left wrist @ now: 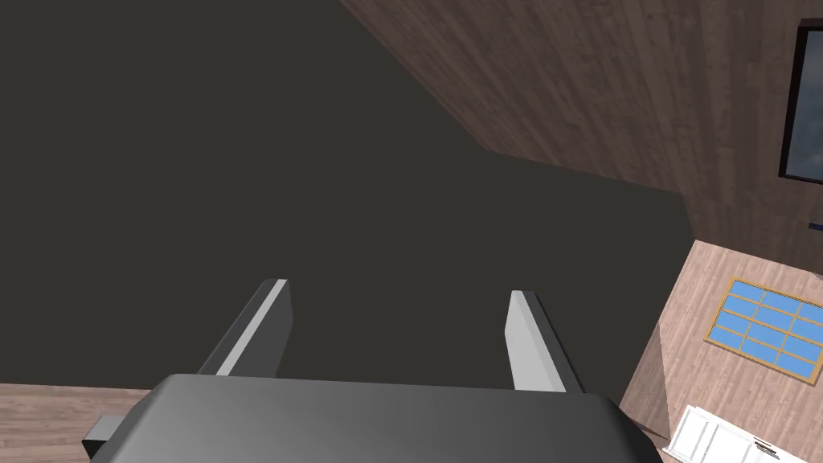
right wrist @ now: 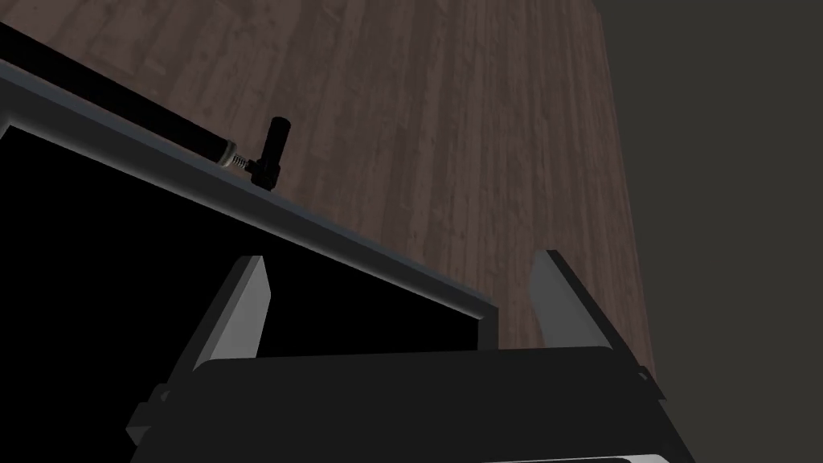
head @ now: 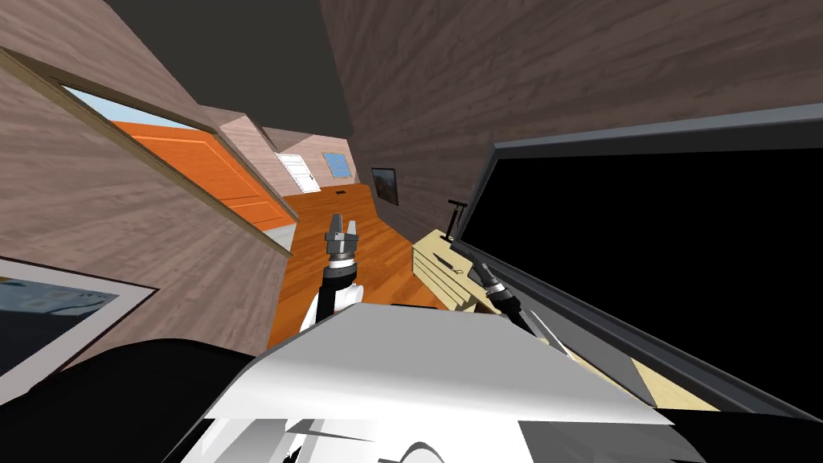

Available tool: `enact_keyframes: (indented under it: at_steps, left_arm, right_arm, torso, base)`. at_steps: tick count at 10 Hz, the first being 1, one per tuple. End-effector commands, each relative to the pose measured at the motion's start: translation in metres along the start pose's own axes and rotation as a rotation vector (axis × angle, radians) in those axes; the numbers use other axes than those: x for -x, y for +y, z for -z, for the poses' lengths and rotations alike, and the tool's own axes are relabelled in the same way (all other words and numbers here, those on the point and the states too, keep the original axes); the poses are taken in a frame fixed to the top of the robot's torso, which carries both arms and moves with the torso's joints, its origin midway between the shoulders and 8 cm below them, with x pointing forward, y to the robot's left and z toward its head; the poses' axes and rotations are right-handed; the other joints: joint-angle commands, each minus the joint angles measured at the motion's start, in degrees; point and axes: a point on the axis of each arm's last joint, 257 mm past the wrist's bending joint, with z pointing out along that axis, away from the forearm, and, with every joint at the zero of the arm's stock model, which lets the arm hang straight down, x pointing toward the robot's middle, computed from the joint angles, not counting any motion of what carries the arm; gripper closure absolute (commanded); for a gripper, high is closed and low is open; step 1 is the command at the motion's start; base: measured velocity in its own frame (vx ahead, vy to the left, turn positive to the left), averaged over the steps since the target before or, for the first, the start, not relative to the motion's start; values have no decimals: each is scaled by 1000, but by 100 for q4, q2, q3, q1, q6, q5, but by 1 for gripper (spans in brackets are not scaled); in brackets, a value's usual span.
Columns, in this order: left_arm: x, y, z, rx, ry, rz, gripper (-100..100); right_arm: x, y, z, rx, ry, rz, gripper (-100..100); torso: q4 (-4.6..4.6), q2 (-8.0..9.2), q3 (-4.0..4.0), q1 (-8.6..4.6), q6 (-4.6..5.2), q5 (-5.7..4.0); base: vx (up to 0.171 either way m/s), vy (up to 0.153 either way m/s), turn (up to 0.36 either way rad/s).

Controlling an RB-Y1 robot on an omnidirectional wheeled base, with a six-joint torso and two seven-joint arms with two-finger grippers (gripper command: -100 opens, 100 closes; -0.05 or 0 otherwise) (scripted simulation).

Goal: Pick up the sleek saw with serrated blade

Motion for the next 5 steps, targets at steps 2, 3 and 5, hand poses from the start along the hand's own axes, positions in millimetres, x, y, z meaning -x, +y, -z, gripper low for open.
enact_keyframes:
  at_steps: [2,3,5]
  left_arm:
    - [0,0,0,0,0,0,0]
    - [0,0,0,0,0,0,0]
    - [0,0,0,0,0,0,0]
  right_arm:
    - [-12,-28,14,-55,74,44,-100]
    - [-19,-45,23,-87,133,82,-100]
    - [-27,-71,39,-140,198,117,-100]
  torso:
    - [0,-3,-2,2,-5,0]
    - [0,-2,-1,-1,0,0]
    - [-1,-8,-4,2,-6,0]
  base:
    - [30,27,149]
    - [26,28,214]
    - [44,26,250]
